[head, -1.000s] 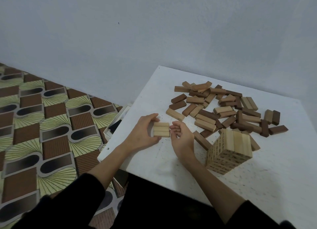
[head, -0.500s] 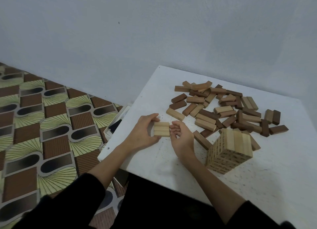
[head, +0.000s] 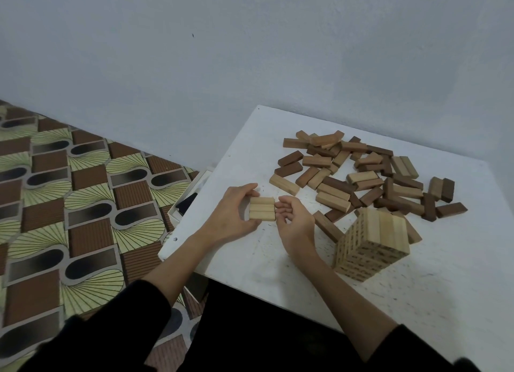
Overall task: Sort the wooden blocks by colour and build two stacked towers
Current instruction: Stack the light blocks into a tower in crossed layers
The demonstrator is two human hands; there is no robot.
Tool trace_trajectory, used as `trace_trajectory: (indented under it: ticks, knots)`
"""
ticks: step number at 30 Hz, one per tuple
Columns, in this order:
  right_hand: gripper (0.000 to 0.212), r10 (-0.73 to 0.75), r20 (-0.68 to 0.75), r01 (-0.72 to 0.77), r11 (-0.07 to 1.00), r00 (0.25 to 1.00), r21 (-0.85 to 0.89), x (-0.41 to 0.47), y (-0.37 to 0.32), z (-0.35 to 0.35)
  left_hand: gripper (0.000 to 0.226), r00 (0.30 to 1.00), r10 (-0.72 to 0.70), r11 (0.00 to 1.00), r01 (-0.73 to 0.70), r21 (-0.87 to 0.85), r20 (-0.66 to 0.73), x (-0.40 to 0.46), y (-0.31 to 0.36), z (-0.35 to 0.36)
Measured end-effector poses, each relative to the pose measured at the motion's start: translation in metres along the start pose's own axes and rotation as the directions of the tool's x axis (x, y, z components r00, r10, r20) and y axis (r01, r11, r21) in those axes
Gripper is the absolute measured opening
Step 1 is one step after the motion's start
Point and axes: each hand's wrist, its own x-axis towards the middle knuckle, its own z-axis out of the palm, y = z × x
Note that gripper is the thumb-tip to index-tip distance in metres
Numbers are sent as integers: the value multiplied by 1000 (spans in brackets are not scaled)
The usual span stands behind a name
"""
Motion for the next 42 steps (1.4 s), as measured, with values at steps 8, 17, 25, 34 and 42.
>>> trace_trajectory:
  ticks: [8, 17, 25, 34, 42]
  knots:
    - [28, -25, 1, 25, 1000, 1000, 5, -1, -2, -1, 72, 1000, -8, 1000, 8, -3, -3, 0, 0, 0]
    - [28, -40, -11, 40, 999, 999, -7, -1, 0, 0, 72, 1000, -15, 1000, 15, -1, 5, 1, -1, 0]
    - [31, 80, 56, -80, 997, 995, -4, 2, -16, -2, 77, 995, -104, 991, 104, -80, 0, 1, 8, -7]
    - [35, -84, 149, 81, 996, 985, 28, 14, -92, -23, 77, 988, 21, 969, -57, -241, -152, 10, 59, -52]
    - [51, -222, 193, 245, 964, 956, -101, 3, -134, -112, 82, 978, 182, 939, -203, -276, -101, 14, 135, -54]
